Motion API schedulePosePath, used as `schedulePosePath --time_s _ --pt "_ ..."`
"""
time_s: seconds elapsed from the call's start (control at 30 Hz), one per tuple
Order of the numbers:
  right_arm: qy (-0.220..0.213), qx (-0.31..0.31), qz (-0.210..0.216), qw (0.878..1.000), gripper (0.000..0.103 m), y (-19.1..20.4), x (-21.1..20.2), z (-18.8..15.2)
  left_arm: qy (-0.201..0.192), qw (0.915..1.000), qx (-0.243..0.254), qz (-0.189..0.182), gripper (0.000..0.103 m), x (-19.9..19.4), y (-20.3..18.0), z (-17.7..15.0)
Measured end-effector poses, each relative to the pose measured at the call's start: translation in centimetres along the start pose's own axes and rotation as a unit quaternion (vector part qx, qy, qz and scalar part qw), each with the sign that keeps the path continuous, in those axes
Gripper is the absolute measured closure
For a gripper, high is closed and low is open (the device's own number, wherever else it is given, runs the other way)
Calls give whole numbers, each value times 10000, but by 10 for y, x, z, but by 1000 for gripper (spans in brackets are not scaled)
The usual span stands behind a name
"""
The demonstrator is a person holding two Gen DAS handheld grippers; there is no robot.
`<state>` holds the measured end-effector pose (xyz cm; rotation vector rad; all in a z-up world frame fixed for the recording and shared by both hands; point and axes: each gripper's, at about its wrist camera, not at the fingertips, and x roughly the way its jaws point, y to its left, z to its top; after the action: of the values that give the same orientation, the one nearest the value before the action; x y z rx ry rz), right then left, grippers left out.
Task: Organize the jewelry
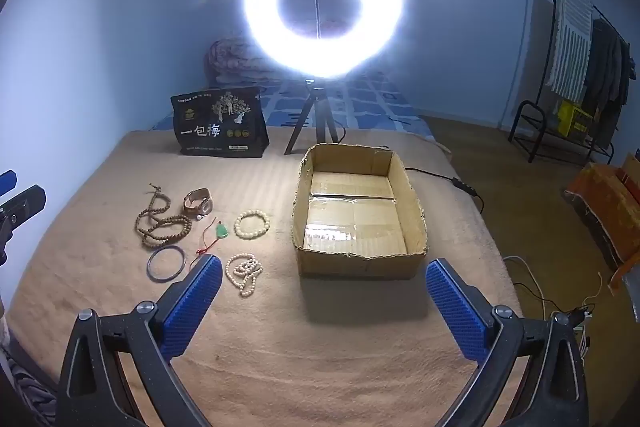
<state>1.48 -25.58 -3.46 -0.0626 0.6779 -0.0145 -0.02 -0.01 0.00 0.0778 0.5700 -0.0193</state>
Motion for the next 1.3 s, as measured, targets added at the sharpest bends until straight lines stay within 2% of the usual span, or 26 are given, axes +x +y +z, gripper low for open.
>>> schedulePosePath --time_s 1.3 --pt "47 -110 -155 9998 0 0 2 -3 -46 9999 -115 -46 2 -8 -6 8"
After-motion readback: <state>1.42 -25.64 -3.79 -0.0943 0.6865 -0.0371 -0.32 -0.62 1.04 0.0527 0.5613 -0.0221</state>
